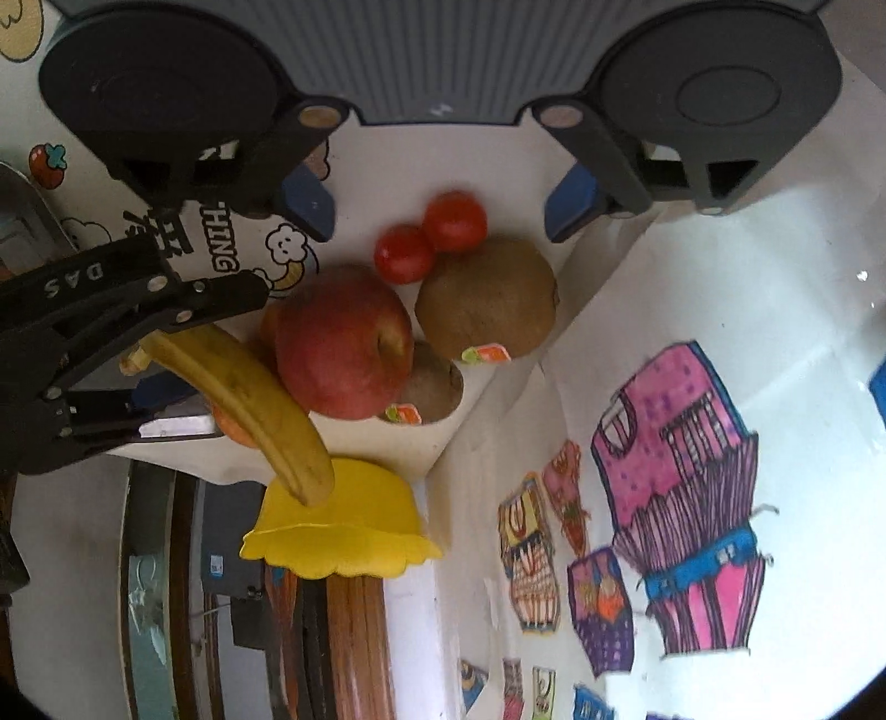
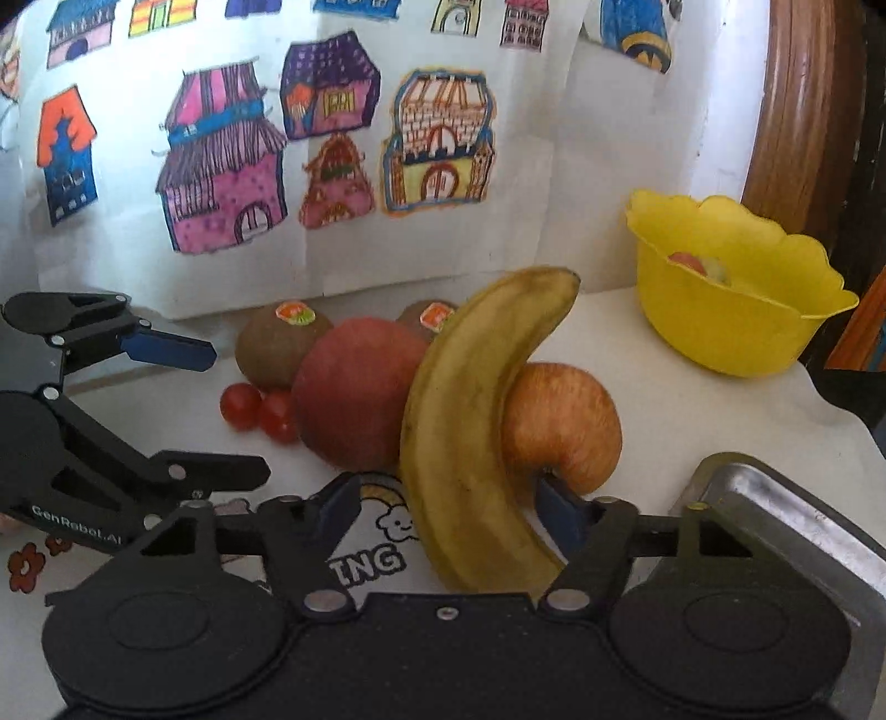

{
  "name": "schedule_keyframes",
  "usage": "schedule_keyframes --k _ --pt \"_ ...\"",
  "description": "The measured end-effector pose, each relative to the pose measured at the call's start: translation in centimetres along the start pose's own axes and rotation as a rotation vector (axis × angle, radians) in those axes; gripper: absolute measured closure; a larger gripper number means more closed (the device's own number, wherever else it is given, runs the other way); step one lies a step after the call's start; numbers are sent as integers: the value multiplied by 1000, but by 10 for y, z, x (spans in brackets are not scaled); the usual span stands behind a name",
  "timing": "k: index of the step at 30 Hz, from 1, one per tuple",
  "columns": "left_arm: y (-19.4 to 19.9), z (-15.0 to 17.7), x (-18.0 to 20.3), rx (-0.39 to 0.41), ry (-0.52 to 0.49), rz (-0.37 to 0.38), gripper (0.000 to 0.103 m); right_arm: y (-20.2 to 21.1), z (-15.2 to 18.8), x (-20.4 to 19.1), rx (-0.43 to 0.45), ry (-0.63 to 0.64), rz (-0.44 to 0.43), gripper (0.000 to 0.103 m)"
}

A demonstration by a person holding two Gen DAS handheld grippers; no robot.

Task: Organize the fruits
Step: 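Grasp the second banana with the right tool while the left tool grasps a cherry tomato, then carry the banana with the right tool while the left tool carries the tomato to the tray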

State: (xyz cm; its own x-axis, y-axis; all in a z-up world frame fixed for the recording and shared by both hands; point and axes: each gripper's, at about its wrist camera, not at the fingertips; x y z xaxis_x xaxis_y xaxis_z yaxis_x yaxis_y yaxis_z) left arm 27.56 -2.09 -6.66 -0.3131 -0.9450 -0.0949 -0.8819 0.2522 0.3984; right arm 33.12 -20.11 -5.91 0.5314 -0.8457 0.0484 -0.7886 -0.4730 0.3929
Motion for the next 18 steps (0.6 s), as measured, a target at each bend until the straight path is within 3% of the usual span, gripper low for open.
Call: schedule_keyframes --k 4,8,14,15,18 --pt "-6 0 -4 -21 34 -6 32 -4 1 -3 -9 20 35 42" --pt "-10 -1 -4 -22 39 -20 46 -4 -1 -4 -15 27 77 54" --pt "-13 -5 6 -25 46 -20 66 -4 2 -8 -1 42 109 55" --pt "-13 -5 7 -26 47 -21 74 -4 3 -9 2 49 114 55" --pt "-11 -6 9 -32 50 -41 75 0 3 -12 12 51 116 57"
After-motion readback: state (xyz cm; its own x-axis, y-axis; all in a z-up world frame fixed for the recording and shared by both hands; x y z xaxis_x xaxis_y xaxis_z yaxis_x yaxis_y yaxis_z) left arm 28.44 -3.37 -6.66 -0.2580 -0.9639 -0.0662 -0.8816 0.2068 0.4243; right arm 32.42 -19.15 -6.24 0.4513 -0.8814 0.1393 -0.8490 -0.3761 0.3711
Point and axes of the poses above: each gripper's, at about its wrist camera, not at the fingertips, and y roughly against the way its jaws point, x to its right, z to its underside, and after that the axes turned 14 degrees about x, right-handed
